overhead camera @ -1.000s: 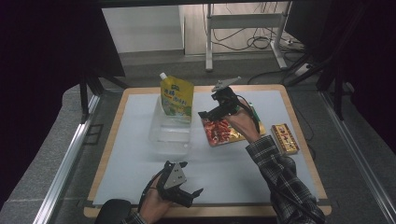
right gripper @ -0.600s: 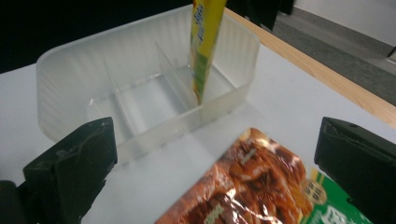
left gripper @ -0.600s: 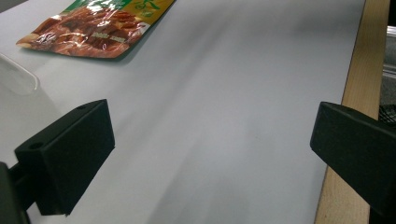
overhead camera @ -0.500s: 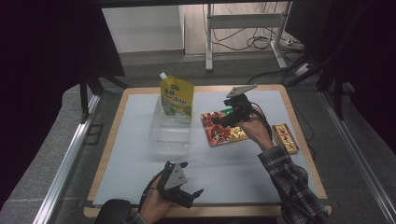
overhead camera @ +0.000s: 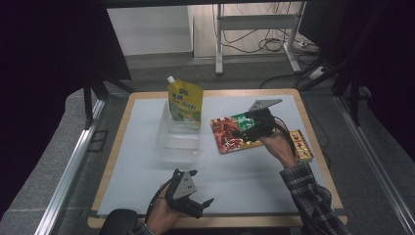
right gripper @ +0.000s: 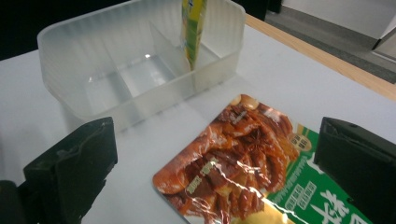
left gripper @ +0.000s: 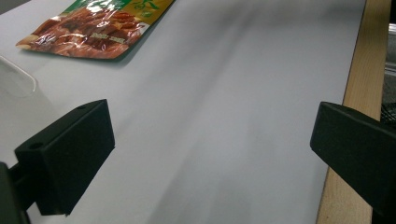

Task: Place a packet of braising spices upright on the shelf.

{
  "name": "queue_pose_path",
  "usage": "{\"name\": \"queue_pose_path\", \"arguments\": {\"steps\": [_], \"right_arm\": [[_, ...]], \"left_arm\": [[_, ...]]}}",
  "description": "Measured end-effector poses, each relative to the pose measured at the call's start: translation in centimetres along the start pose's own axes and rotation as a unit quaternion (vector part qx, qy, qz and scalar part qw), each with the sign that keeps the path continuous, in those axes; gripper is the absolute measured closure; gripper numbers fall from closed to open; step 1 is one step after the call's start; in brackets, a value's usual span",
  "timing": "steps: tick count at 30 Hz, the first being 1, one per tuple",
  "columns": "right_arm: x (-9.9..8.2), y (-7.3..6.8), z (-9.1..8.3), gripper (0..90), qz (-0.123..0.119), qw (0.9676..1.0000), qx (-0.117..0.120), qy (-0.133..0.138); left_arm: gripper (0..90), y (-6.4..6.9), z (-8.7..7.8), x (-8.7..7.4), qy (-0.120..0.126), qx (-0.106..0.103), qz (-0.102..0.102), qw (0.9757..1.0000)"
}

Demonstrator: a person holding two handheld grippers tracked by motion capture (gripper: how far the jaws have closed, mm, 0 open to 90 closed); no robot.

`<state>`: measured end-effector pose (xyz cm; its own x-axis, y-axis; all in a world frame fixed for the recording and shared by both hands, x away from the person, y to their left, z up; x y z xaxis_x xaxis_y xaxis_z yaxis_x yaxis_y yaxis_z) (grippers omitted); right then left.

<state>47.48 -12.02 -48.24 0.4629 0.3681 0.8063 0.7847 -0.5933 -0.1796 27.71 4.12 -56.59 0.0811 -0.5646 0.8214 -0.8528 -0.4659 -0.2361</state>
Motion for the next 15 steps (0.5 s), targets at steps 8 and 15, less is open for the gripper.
{"name": "queue_pose_path", "arguments": {"steps": [8, 15], "right_arm": [[-1.0, 1.1, -0.5, 0.0, 0.008, 0.9997, -0.021, -0.007], [-1.9, 2.1, -0.7, 0.0, 0.016, 0.9991, -0.038, -0.011]], "left_arm": [[0.0, 0.0, -0.1, 0.0, -0.001, 0.000, 0.008, 1.0000], [0.0, 0.0, -0.1, 0.0, -0.004, 0.001, 0.013, 0.9999]]}}
Point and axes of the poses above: each handheld gripper's, and its own axes: z roughly forward along the jaws, x roughly out of its top, y roughly to its right, the point moved 8 cm from there along z, roughly forward along the jaws, and after that the axes turned 10 degrees about z, right-handed, at the moved point
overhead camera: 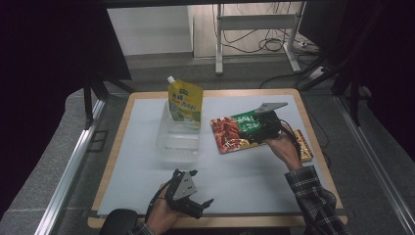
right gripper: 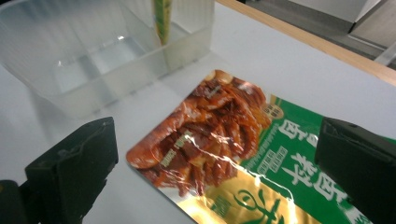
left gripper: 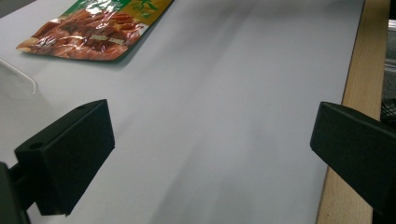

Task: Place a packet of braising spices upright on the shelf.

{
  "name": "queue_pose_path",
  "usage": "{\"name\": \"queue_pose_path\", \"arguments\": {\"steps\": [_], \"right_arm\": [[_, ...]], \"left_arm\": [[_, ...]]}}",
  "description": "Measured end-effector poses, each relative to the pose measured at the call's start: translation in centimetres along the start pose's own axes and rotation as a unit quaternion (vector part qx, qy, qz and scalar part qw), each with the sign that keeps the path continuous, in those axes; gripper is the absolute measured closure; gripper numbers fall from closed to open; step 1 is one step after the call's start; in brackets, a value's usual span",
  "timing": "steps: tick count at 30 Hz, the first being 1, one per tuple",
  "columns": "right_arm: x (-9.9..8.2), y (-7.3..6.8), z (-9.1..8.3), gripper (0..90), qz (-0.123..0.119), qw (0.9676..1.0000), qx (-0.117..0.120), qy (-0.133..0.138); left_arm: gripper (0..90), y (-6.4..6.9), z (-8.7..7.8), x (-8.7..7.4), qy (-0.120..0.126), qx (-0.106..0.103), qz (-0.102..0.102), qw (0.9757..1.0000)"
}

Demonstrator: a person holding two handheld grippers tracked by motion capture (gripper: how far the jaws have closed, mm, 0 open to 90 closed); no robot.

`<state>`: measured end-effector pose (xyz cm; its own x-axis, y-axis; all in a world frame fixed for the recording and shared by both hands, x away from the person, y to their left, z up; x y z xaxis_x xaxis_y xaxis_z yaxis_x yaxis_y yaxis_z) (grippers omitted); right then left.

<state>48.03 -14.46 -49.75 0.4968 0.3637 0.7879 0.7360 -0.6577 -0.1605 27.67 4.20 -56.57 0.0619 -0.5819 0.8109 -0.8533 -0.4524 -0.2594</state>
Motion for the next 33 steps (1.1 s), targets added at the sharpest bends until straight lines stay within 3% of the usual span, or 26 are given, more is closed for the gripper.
{"name": "queue_pose_path", "arguments": {"steps": [7, 17, 22, 33], "right_arm": [[-1.2, 2.0, -0.1, 0.0, 0.004, 0.9996, -0.027, -0.008], [-2.8, 5.6, -0.5, 0.0, 0.037, 0.9972, -0.064, -0.015], [-4.0, 7.4, -0.6, 1.1, 0.065, 0.9947, -0.075, -0.025], [-5.9, 9.2, 0.0, 1.3, 0.101, 0.9896, -0.088, -0.052]], "left_arm": [[0.0, -0.3, -0.1, 0.0, 0.005, 0.011, -0.004, 0.9999], [0.0, -0.5, -0.2, 0.0, 0.006, 0.015, -0.006, 0.9999], [0.0, -0.4, -0.1, -0.1, 0.003, 0.012, -0.004, 0.9999], [0.0, -0.3, -0.1, -0.1, 0.001, 0.009, 0.000, 1.0000]]}}
Point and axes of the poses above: each handheld gripper's, and its own axes: z roughly forward along the jaws, x roughly out of its top, y roughly to its right, the point moved 8 cm from there along z, roughly forward along the jaws, and after that the axes turned 10 degrees about z, right-handed, at the moved point
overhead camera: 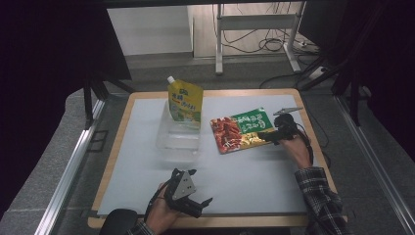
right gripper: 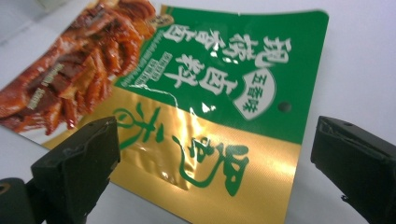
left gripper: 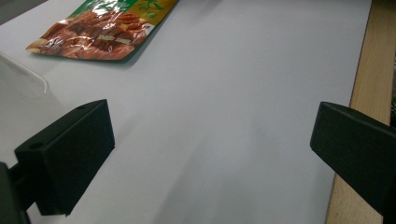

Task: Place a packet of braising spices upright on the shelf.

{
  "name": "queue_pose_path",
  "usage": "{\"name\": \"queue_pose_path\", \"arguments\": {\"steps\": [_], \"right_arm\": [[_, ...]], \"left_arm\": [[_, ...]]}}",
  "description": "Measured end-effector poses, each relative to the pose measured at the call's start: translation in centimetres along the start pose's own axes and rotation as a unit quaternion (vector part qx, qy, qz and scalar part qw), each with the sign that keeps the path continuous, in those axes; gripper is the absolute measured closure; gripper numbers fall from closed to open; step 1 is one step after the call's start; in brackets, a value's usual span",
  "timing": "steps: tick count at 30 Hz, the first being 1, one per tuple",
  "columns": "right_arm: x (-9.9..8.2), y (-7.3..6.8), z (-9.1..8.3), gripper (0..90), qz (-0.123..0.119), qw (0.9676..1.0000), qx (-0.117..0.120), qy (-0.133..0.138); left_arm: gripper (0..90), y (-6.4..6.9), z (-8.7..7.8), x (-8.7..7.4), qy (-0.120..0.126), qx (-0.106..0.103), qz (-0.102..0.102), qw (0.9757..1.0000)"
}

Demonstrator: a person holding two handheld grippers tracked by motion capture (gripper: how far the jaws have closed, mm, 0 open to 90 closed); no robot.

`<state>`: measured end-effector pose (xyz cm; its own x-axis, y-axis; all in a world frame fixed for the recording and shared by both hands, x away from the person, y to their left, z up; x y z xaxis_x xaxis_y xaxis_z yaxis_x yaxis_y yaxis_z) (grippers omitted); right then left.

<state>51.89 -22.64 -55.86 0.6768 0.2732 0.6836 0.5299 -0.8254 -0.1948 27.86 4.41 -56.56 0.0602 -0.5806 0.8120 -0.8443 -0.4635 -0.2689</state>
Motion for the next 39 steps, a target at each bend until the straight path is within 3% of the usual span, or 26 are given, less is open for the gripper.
{"name": "queue_pose_path", "arguments": {"steps": [15, 19, 24, 30, 39], "right_arm": [[-1.3, 0.6, 1.3, 1.4, 0.039, 0.9984, -0.007, -0.039], [-1.4, 0.6, 1.4, 1.4, 0.042, 0.9983, -0.008, -0.040], [-1.3, 0.5, 1.3, 1.6, 0.047, 0.9981, 0.002, -0.040], [-1.2, -0.1, 1.2, 1.9, 0.070, 0.9963, 0.034, -0.037], [-1.1, -1.4, 1.4, 4.5, 0.047, 0.9966, 0.049, -0.047]], "left_arm": [[0.0, 0.1, 0.0, 0.0, -0.002, -0.003, 0.003, 1.0000], [0.0, 0.2, 0.1, 0.0, -0.003, -0.003, 0.003, 1.0000], [0.0, 0.2, 0.1, 0.0, -0.003, -0.003, 0.003, 1.0000], [0.0, 0.2, 0.1, 0.0, -0.004, -0.003, 0.005, 1.0000], [0.0, 0.3, 0.2, -0.1, -0.008, -0.005, 0.010, 0.9999]]}}
Point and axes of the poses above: each handheld gripper's, and its own axes: z roughly forward along the jaws, x roughly out of its top, y roughly to its right, the point moved 8 cm from there along z, roughly forward along the jaws, and after that the axes turned 10 degrees about z, right-handed, at the moved point
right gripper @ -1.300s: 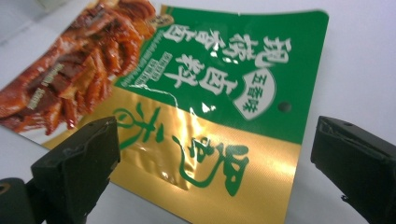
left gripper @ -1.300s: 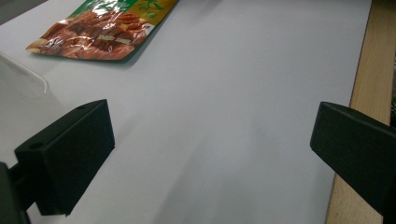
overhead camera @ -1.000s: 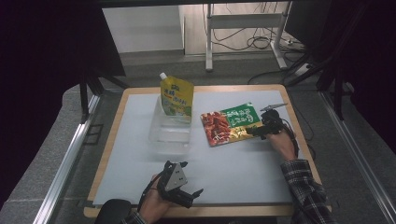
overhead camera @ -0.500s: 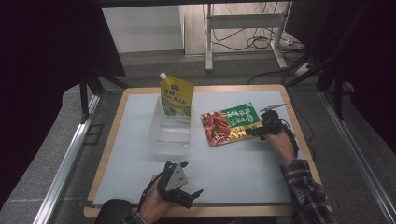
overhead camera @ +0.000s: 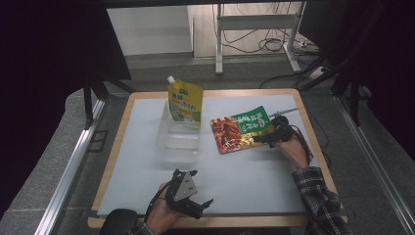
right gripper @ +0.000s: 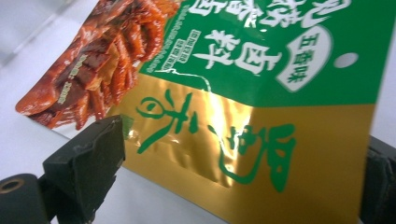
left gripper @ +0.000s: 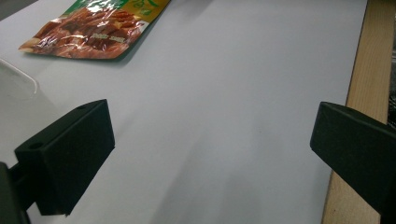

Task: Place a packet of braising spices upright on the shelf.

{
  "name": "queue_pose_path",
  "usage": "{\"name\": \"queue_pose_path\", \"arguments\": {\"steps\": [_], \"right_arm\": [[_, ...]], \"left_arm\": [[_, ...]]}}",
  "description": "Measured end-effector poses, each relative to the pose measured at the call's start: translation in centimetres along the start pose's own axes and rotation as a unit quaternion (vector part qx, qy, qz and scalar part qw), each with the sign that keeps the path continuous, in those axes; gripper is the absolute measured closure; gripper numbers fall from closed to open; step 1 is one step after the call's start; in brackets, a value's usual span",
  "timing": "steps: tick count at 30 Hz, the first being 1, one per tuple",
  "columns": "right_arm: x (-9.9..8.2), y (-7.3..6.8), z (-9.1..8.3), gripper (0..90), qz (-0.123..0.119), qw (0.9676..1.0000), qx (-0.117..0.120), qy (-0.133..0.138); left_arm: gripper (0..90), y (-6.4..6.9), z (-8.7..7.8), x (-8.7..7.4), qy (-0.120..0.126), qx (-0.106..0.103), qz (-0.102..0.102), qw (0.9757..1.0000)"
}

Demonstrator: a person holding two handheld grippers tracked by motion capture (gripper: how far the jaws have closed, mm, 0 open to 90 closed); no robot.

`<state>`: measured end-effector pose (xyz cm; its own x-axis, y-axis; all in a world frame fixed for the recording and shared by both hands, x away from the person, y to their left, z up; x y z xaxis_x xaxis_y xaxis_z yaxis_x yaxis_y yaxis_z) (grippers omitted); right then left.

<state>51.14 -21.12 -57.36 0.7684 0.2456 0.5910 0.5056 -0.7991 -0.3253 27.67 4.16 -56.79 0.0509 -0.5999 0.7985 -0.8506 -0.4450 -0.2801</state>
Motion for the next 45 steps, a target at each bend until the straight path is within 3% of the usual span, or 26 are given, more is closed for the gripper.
{"name": "queue_pose_path", "arguments": {"steps": [7, 9, 10, 11, 16, 20, 26, 39, 45], "right_arm": [[-0.1, -0.1, 0.1, 5.4, 0.002, 1.0000, 0.002, -0.006], [-0.1, 0.1, 0.0, 16.8, 0.003, 0.9999, -0.015, -0.005], [0.0, 0.2, -0.3, 29.6, 0.006, 0.9996, -0.028, 0.000], [0.0, 0.2, -0.3, 29.6, 0.006, 0.9996, -0.028, 0.000], [0.2, 0.1, -0.8, 62.1, 0.001, 0.9990, -0.044, 0.009], [0.3, 0.2, -0.9, 72.2, -0.005, 0.9981, -0.059, 0.014], [0.2, 0.2, -1.0, 88.2, -0.009, 0.9981, -0.058, 0.020], [1.3, -0.7, -2.2, 88.8, 0.002, 0.9978, -0.047, 0.046], [1.9, -1.3, -2.8, 88.8, -0.012, 0.9971, -0.044, 0.060]], "left_arm": [[0.0, 0.0, 0.0, 0.0, -0.001, 0.001, 0.001, 1.0000], [0.0, 0.0, 0.0, 0.0, -0.001, 0.001, 0.001, 1.0000], [0.0, 0.0, 0.0, 0.0, -0.002, 0.001, 0.002, 1.0000], [0.0, 0.1, 0.1, 0.0, -0.003, 0.001, 0.003, 1.0000], [0.0, 0.1, 0.1, -0.1, -0.006, 0.002, 0.007, 1.0000], [0.0, 0.1, 0.1, 0.0, -0.006, 0.002, 0.007, 1.0000], [0.0, 0.1, 0.1, -0.1, -0.007, 0.002, 0.007, 0.9999], [0.0, 0.1, 0.1, 0.0, -0.007, 0.006, 0.010, 0.9999], [0.0, 0.0, 0.1, 0.0, -0.007, 0.008, 0.010, 0.9999]]}}
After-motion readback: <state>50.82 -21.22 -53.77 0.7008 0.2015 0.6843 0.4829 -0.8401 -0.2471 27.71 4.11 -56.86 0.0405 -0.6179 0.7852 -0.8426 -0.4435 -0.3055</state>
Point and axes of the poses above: each handheld gripper's, and its own axes: z roughly forward along the jaws, x roughly out of its top, y roughly to its right, the point moved 8 cm from there along z, roughly forward along the jaws, and after that the axes turned 10 degrees about z, right-handed, at the moved point
